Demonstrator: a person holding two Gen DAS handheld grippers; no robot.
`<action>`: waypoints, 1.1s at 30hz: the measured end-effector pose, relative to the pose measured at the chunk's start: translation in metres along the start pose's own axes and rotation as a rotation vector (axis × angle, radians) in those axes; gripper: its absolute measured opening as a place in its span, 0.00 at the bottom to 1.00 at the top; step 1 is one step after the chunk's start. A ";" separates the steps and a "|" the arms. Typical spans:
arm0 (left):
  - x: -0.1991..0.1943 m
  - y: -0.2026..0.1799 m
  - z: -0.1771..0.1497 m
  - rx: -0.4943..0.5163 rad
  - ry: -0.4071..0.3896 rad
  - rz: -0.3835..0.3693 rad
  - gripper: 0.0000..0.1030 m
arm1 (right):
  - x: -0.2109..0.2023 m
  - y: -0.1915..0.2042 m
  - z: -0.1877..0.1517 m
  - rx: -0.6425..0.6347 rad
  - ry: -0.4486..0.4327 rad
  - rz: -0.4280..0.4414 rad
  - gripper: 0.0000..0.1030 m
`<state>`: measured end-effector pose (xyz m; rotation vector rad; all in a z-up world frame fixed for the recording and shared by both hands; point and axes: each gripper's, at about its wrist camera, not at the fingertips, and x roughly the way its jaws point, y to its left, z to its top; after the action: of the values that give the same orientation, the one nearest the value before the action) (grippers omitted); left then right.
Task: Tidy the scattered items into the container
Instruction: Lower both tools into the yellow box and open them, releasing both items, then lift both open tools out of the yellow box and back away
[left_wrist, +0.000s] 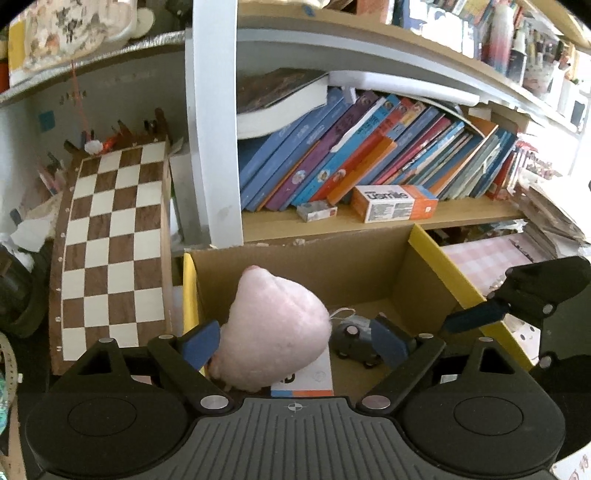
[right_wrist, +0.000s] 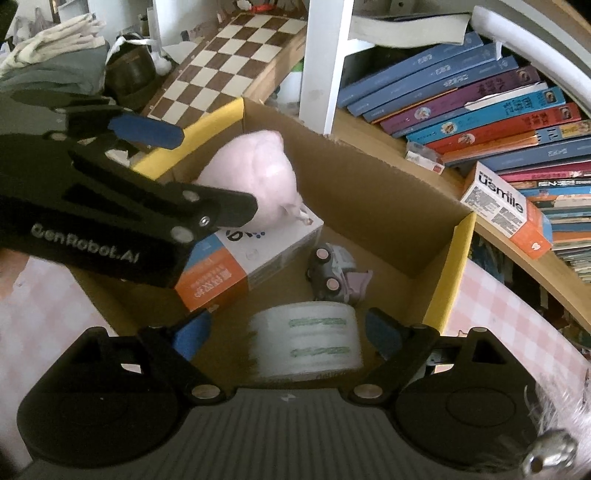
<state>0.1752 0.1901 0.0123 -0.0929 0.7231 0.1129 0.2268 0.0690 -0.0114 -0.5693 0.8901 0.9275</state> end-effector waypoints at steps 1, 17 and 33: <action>-0.003 -0.001 0.000 0.004 -0.004 0.000 0.89 | -0.003 0.001 -0.001 0.000 -0.006 -0.003 0.88; -0.077 -0.011 -0.025 -0.006 -0.109 0.008 0.89 | -0.058 0.007 -0.026 0.066 -0.154 -0.063 0.88; -0.106 -0.017 -0.055 -0.006 -0.108 0.010 0.89 | -0.085 0.012 -0.068 0.176 -0.182 -0.082 0.88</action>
<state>0.0629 0.1585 0.0423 -0.0883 0.6158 0.1288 0.1633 -0.0134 0.0244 -0.3614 0.7693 0.8038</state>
